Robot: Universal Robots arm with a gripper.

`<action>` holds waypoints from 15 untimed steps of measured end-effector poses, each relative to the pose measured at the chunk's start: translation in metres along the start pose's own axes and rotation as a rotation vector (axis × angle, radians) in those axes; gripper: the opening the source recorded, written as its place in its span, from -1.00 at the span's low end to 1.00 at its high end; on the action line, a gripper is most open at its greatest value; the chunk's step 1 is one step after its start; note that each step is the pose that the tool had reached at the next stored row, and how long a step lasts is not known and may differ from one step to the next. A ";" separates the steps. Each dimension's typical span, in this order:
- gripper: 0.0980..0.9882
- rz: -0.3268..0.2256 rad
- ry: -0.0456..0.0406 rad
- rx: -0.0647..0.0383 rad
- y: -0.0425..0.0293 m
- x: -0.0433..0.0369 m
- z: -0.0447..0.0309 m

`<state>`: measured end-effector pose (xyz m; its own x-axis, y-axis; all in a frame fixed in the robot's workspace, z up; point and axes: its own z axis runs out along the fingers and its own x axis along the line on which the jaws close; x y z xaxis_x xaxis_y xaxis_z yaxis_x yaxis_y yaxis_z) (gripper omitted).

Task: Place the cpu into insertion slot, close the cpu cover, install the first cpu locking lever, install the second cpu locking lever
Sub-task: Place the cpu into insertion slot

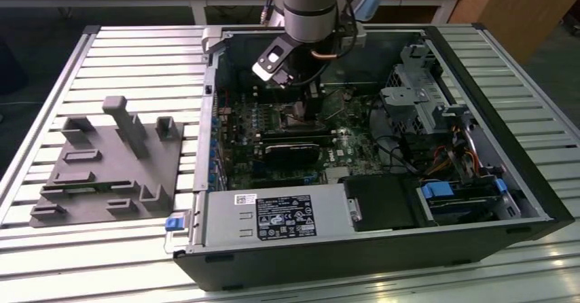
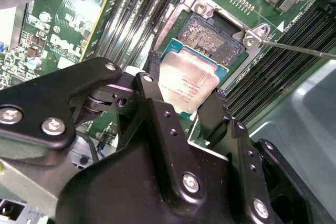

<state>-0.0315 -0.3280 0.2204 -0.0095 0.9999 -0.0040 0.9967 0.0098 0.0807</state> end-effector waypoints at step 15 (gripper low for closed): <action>0.00 0.000 0.0001 0.000 -0.0093 0.0057 0.0120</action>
<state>-0.0398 -0.3223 0.2077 -0.0095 0.9999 -0.0039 0.9967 0.0098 0.0808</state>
